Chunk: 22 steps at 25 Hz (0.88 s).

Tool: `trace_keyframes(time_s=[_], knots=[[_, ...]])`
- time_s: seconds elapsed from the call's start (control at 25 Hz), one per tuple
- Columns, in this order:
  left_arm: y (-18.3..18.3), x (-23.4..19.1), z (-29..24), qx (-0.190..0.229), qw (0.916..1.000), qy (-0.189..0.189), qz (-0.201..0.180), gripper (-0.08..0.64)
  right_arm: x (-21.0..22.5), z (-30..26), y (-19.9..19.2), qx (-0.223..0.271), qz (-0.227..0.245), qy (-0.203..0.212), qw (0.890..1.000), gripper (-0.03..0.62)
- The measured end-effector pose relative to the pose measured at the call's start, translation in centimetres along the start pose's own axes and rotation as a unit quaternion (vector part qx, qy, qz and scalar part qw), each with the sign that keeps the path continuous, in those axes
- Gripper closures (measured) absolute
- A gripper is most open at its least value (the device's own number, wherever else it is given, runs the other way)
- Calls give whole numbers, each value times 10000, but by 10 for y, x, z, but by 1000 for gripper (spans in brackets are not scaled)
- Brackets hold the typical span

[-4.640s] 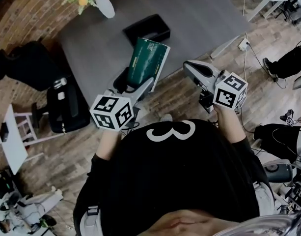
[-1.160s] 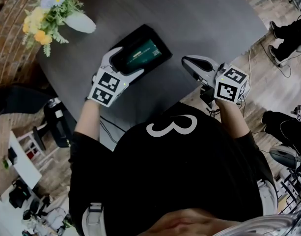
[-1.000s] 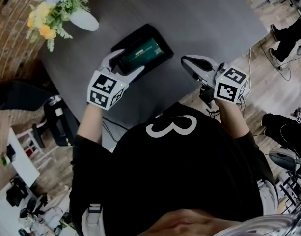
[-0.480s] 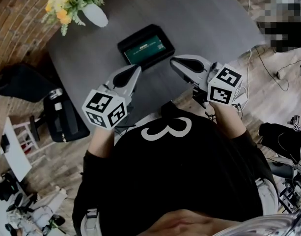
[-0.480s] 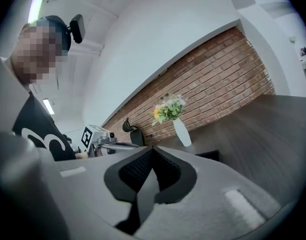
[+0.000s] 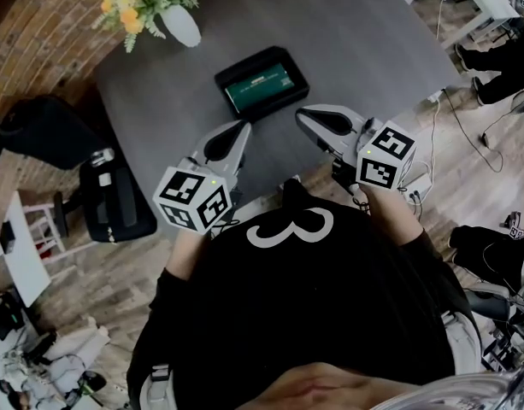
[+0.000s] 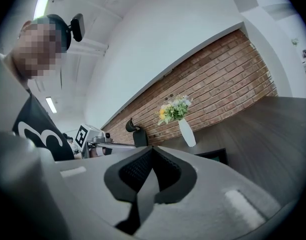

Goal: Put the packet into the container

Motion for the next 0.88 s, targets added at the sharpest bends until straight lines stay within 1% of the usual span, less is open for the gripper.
trace_keyframes(time_s=[0.12,0.6,0.8,0.88], knots=[[0,2,1,13,10000,13,-16,546,0,0,-2,3,62,-8,10000,591],[-1,3,3,12,10000,8,37,546,-3,-1,-4,-27,26,-18,10000,591],[-3,1,1,-105,9999,52,-106,546,-2,-3,-4,-27,29,-22,10000,591],[-4,1,0,-87,9999,42,-88,546,-1,-3,-5,-37,44,-30,10000,591]])
Point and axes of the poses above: the fingertips, and each gripper's own axes: z backward along the fingers, x to its right, y out of its top, the point moved 3 cm from there along z, backward along the fingers, and after that the axes turned 13 degrees about -y, right-handed, at the moved point
